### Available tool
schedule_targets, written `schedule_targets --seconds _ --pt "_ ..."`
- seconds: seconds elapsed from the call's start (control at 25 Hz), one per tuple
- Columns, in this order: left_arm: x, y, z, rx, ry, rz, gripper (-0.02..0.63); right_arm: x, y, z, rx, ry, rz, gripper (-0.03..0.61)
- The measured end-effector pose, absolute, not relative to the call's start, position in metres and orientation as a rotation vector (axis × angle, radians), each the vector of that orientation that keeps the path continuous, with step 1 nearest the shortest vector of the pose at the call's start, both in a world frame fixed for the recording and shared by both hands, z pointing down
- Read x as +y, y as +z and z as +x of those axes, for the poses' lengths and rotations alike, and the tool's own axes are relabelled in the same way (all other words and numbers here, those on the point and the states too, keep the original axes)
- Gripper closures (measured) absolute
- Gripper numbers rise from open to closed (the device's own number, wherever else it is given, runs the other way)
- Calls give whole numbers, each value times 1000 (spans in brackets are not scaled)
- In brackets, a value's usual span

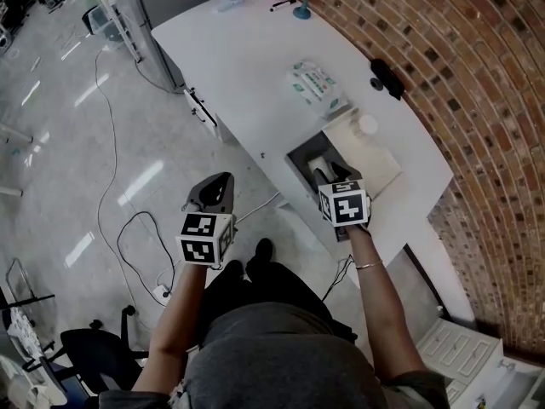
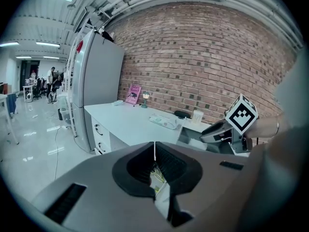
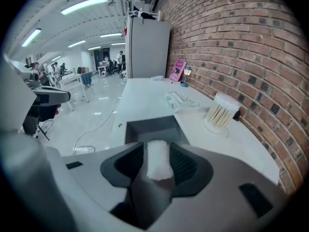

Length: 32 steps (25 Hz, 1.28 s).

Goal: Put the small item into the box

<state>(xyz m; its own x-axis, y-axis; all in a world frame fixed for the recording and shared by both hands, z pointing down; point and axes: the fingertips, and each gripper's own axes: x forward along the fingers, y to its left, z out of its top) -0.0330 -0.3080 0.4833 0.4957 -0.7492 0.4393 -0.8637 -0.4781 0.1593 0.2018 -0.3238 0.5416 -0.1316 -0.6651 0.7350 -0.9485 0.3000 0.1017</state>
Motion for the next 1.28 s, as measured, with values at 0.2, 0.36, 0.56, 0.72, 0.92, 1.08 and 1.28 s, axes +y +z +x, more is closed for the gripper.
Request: schedule_targets --seconds 0.2,0.36,0.56,0.72,0.92,1.08,1.28 --pt "-308 479 -27 -1323 443 2407 588 -320 516 198 -1954 529 1527 410" --pt "-308 474 -23 -1308 445 2432 588 -314 496 194 -2012 549 1606 422" --pt "-311 468 -17 -1288 442 2460 588 -304 473 190 -2078 563 1699 447" --pt "-311 465 -10 -1268 445 2480 588 -295 457 189 -2102 531 1751 464" --pt "-313 461 0 -1243 441 2513 588 -283 445 189 -2122 518 1802 494" --pt "-315 461 5 -1220 435 2522 588 -272 438 195 -2111 486 1867 538" --pt "-316 457 10 -1210 440 2543 588 -263 426 202 -2111 463 1951 572"
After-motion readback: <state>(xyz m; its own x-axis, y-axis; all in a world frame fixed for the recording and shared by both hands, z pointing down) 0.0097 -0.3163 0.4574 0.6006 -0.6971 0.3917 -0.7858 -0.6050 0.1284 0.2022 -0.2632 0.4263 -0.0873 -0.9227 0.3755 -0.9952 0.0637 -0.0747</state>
